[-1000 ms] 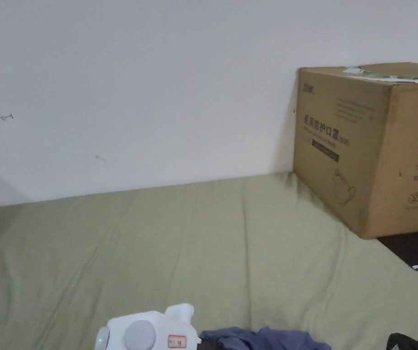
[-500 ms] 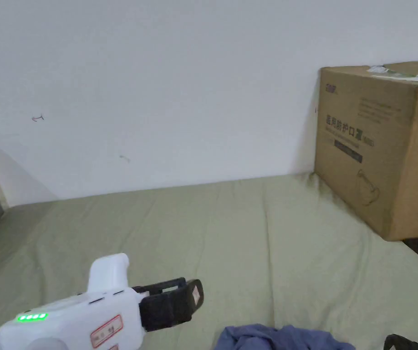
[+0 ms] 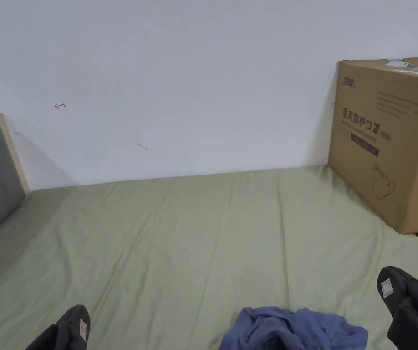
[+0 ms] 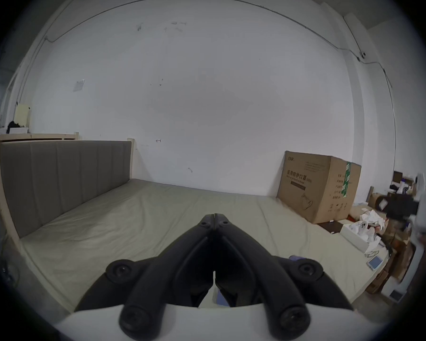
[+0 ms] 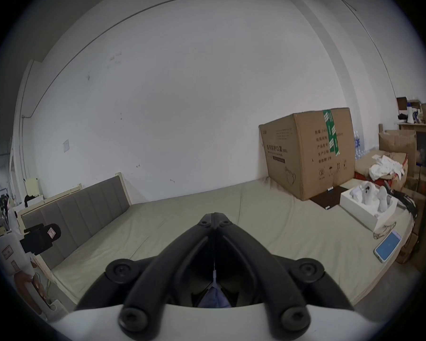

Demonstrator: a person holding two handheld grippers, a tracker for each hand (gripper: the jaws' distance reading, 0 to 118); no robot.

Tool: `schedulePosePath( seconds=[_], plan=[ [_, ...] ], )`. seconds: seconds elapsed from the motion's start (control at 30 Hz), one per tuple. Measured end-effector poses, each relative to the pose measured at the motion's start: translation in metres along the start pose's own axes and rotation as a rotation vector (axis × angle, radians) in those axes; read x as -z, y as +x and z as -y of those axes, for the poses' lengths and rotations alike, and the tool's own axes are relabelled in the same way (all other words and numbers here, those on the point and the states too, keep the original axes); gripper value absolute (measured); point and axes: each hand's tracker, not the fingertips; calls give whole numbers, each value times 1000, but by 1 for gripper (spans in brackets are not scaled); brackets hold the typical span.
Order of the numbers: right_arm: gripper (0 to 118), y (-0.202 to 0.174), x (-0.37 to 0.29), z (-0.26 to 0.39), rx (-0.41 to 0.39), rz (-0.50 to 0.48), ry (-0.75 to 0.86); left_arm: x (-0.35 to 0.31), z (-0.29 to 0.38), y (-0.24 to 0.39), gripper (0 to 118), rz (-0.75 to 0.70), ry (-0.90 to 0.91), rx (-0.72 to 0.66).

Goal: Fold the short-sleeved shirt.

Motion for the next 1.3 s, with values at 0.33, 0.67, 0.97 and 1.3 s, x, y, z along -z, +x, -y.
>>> schedulePosePath(
  seconds=[0.33,0.67,0.97,1.3],
  plan=[
    [0,5,13,10,-31,-12,-65,85,-7,15,0,137,-407,-25],
    [0,20,47,39,-21,-44,-207,237,148,21,113,127,-946,-8],
    [0,81,92,41,221,94,-316,241,198,49,73,113,-944,177],
    [0,163,222,78,339,43,-817,200,160,46,4,233,-761,21]
  ],
)
